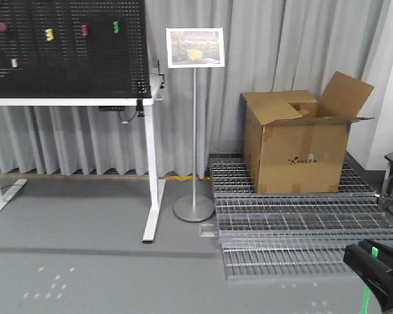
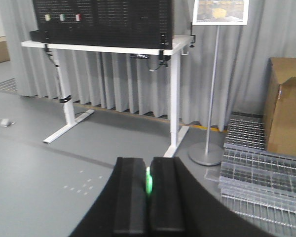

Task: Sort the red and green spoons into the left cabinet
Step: 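Drive the base to the open cabinet with the blue tray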

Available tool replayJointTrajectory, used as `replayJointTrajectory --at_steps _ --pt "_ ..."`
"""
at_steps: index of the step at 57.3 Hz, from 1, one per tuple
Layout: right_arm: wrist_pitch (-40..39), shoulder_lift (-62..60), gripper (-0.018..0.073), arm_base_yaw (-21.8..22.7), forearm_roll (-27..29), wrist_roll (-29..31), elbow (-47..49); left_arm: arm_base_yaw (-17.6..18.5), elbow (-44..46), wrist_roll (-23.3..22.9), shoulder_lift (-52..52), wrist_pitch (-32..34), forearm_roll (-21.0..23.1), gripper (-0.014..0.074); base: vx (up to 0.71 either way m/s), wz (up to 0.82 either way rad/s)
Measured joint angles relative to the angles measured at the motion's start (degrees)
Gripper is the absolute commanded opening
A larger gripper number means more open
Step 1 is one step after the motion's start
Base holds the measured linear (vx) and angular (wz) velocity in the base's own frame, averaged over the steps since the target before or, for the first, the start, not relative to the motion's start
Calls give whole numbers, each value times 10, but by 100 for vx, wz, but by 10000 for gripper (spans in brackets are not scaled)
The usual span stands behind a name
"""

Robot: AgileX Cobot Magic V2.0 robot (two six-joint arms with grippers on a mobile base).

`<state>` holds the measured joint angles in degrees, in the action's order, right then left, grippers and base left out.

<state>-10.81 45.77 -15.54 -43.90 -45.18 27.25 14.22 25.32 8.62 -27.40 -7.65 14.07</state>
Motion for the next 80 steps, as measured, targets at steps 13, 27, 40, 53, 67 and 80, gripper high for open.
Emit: replayJointTrajectory --at_steps 13,27,40,53,67,80 --pt "0 0 -6 0 0 0 0 0 0 0 0 0 0 -6 72 -16" --pt "0 0 -6 0 0 0 0 0 0 0 0 0 0 -6 65 -26" --pt "0 0 -6 0 0 0 0 0 0 0 0 0 0 -6 54 -50" --pt "0 0 -6 0 0 0 0 0 0 0 0 0 0 -6 44 -77" --pt "0 0 -6 0 0 0 0 0 0 0 0 0 0 -6 38 -98" --pt "0 0 -6 0 0 0 0 0 0 0 0 0 0 -6 36 -96"
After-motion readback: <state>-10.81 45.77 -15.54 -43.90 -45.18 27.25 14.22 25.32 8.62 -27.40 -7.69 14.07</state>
